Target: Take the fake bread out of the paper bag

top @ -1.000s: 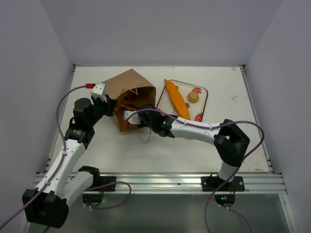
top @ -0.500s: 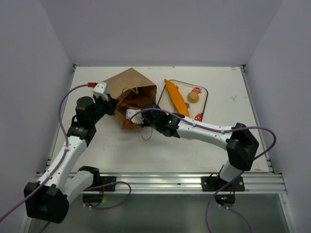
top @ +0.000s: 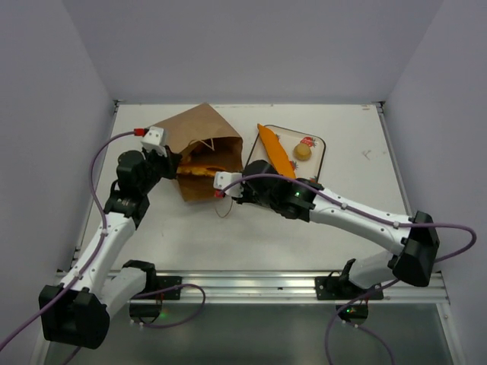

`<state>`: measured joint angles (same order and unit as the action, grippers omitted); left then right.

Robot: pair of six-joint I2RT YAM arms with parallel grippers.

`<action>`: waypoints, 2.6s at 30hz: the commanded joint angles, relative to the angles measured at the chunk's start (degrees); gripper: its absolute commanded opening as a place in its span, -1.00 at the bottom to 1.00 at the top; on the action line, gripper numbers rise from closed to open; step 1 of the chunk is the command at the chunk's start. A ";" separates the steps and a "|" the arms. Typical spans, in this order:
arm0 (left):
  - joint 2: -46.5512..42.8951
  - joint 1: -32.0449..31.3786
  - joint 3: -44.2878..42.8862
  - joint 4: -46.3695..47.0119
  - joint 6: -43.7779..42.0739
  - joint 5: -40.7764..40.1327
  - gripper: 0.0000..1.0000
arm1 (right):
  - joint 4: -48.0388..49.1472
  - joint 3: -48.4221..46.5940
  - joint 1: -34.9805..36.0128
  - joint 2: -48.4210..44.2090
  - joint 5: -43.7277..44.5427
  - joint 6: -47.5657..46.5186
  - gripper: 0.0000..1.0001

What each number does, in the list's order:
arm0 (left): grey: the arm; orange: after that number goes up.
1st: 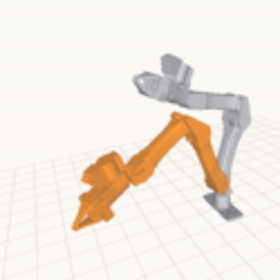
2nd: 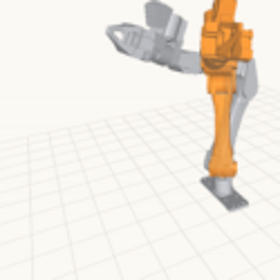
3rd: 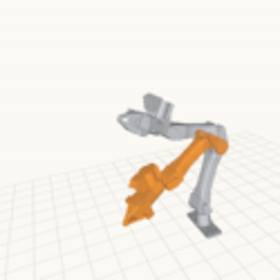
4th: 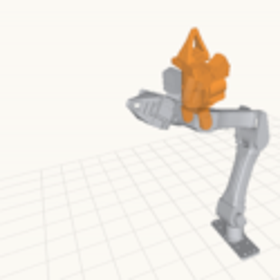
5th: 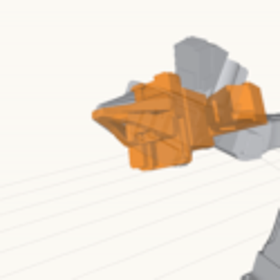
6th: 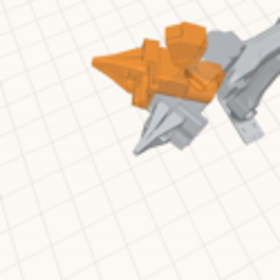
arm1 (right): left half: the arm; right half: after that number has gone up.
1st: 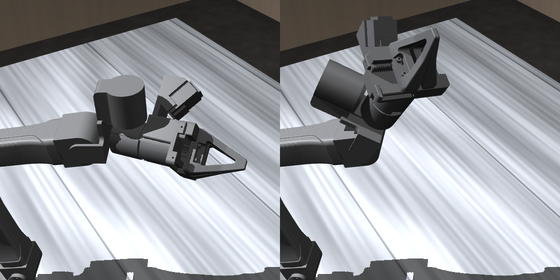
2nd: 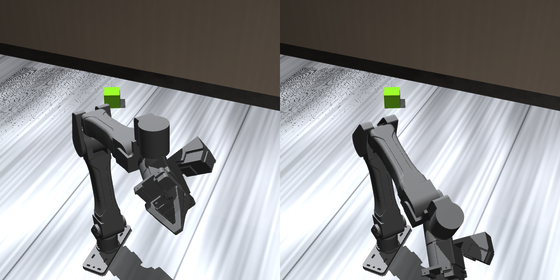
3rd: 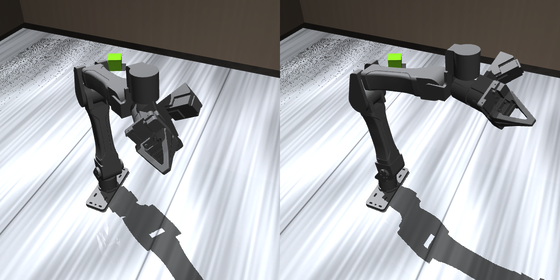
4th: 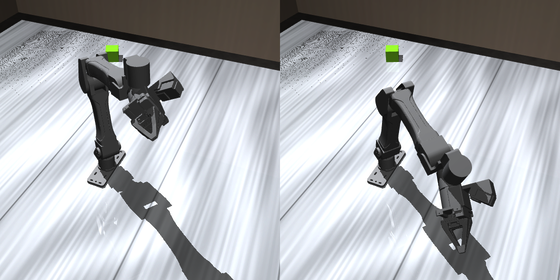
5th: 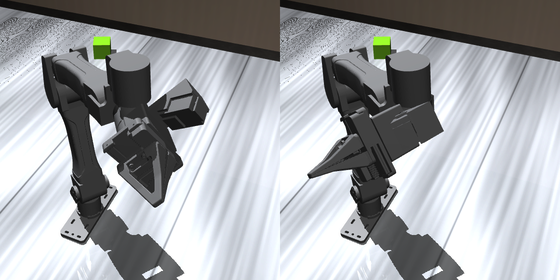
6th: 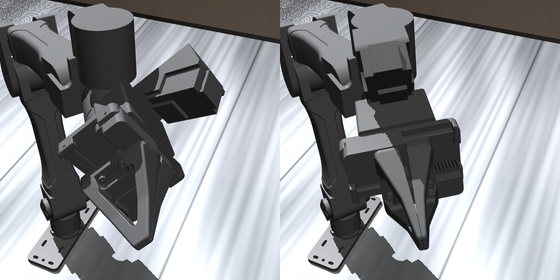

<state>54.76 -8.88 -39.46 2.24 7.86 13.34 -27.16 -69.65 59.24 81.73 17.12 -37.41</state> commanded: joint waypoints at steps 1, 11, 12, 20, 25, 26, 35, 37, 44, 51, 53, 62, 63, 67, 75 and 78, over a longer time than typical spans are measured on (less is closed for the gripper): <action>0.52 1.06 -1.40 2.07 -0.92 -1.48 -0.97 | -4.92 0.39 0.43 -5.26 -1.48 1.20 -1.00; 3.59 1.41 -4.92 3.56 0.93 -2.97 -0.97 | -11.42 4.25 -0.97 -15.72 -1.83 1.02 -1.00; 4.12 1.41 -5.62 3.56 1.19 -3.23 -0.97 | -11.95 4.52 -1.32 -16.42 -1.92 0.93 -1.00; 7.72 2.12 -8.44 3.47 2.25 -4.29 -0.97 | -18.27 6.80 -4.30 -25.11 -2.62 -0.03 -1.00; 9.22 2.21 -8.44 4.35 3.30 -4.47 -0.97 | -21.36 7.59 -9.23 -30.05 -6.31 0.14 -1.00; 9.57 2.21 -8.52 4.53 3.39 -4.55 -0.97 | -21.45 8.03 -10.02 -31.62 -6.58 0.14 -1.00; 12.21 2.64 -11.42 3.91 3.57 -6.13 -0.97 | -21.80 11.55 -14.67 -36.82 -5.97 0.49 -1.00; 13.34 2.82 -12.21 3.39 3.48 -6.66 -0.97 | -21.80 12.08 -16.17 -38.14 -5.88 0.58 -1.00; 15.37 3.26 -14.15 2.59 2.52 -7.02 -0.97 | -21.80 14.62 -20.56 -41.74 -5.96 0.76 -1.00; 15.46 3.79 -13.80 3.03 2.07 -5.96 -0.97 | -21.54 17.26 -25.14 -44.03 -2.89 -0.03 -1.00; 15.20 3.96 -13.19 3.47 1.90 -5.52 -0.97 | -21.18 17.88 -26.98 -44.29 -1.40 0.23 -1.00; 12.22 4.14 -10.29 4.61 -1.26 -2.71 -0.96 | -13.02 19.37 -33.84 -38.41 0.98 3.30 -1.00; 11.51 4.14 -9.67 5.05 -1.44 -2.62 -0.96 | -12.14 19.11 -34.36 -37.27 0.63 3.57 -1.00; 7.04 4.14 -5.73 8.30 -1.44 -0.60 -0.96 | -8.54 17.44 -36.74 -29.81 0.02 4.89 -1.00; 2.46 4.14 0.25 10.94 -0.83 1.86 -0.95 | -6.24 17.26 -36.92 -21.80 -2.70 6.73 -1.00; 1.93 4.05 1.66 11.65 -0.74 2.30 -0.95 | -6.59 17.26 -36.92 -20.13 -4.29 6.82 -1.00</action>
<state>58.08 -5.26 -38.98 8.54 7.33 13.98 -36.97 -50.35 22.46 60.80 14.52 -32.34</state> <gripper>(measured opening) 0.021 0.319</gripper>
